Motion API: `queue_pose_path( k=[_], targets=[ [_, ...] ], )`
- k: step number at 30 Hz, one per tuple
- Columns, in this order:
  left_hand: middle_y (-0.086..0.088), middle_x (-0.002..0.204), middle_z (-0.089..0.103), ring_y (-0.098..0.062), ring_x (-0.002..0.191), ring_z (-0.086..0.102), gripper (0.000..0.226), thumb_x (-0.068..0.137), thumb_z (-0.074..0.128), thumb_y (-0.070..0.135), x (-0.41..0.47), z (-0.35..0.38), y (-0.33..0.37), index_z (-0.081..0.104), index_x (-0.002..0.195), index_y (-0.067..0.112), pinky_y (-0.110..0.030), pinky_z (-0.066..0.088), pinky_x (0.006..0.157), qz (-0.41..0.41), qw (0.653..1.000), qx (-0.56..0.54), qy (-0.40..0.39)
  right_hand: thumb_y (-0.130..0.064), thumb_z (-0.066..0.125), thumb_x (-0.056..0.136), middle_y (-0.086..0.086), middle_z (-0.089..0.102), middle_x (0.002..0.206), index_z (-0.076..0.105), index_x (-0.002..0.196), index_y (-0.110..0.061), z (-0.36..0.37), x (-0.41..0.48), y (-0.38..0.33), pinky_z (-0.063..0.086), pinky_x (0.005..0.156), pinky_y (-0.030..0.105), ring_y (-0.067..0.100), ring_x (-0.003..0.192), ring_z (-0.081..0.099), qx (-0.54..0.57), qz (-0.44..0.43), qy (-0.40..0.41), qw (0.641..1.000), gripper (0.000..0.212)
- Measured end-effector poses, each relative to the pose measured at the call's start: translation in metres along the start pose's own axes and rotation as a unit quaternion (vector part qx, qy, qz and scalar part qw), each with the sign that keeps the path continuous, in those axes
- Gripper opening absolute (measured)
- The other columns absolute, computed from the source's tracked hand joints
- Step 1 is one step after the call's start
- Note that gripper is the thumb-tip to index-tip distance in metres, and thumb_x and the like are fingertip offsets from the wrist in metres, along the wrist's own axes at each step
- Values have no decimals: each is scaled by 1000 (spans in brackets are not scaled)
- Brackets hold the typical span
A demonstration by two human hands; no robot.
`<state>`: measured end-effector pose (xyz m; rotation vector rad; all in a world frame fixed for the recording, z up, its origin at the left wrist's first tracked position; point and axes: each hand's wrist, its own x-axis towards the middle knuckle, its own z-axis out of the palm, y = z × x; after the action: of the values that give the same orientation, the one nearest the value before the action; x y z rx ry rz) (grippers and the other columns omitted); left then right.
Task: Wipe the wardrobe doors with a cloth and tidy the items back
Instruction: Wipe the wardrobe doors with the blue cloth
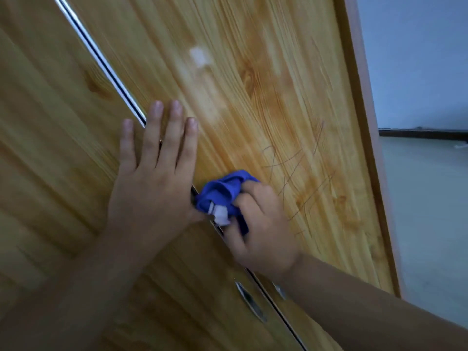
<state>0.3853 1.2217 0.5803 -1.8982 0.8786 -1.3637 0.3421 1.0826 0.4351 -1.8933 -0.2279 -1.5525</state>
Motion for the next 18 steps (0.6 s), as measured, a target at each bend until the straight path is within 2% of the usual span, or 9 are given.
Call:
queue_pose_path(
  k=[3, 7, 11, 15, 18],
  targets=[
    [-26, 173, 1, -44, 160, 0, 141, 71, 48, 98, 1, 1, -1, 10, 165, 0, -65, -3, 126, 12, 1000, 2, 2, -4, 65, 86, 13, 64, 104, 70, 96, 1, -3, -3, 5, 46, 88, 34, 28, 95, 58, 8, -20, 0, 1000, 12],
    [-27, 172, -3, -43, 161, -4, 142, 71, 30, 104, 1, -4, 0, 9, 165, 0, -66, -3, 125, 9, 1000, 3, -8, 5, 58, 86, 19, 66, 96, 69, 95, 6, -19, 36, 13, 48, 81, 40, 35, 87, 61, -20, -57, -17, 998, 15],
    [-27, 172, -6, -41, 161, -6, 141, 72, 22, 104, 1, -7, 2, 8, 165, 0, -67, -1, 126, 3, 1000, 1, -17, 11, 59, 83, 24, 65, 96, 67, 96, 9, -44, 97, 36, 46, 82, 42, 39, 89, 60, -65, -37, 48, 996, 15],
    [-27, 172, -3, -42, 161, -4, 138, 74, 20, 103, 0, -6, 2, 8, 165, -1, -68, 3, 126, 3, 1000, 5, -12, -3, 55, 93, 10, 63, 97, 65, 97, 1, -73, 151, 65, 47, 80, 30, 18, 89, 55, -81, 13, 145, 986, 11],
    [-27, 172, -3, -42, 161, -4, 138, 75, 20, 103, 0, -6, 2, 7, 165, 0, -68, 3, 126, 4, 1000, 1, -9, -3, 56, 93, 0, 56, 91, 63, 94, -2, -72, 154, 70, 44, 74, 24, 12, 84, 51, -77, 26, 187, 979, 7]
  ],
)
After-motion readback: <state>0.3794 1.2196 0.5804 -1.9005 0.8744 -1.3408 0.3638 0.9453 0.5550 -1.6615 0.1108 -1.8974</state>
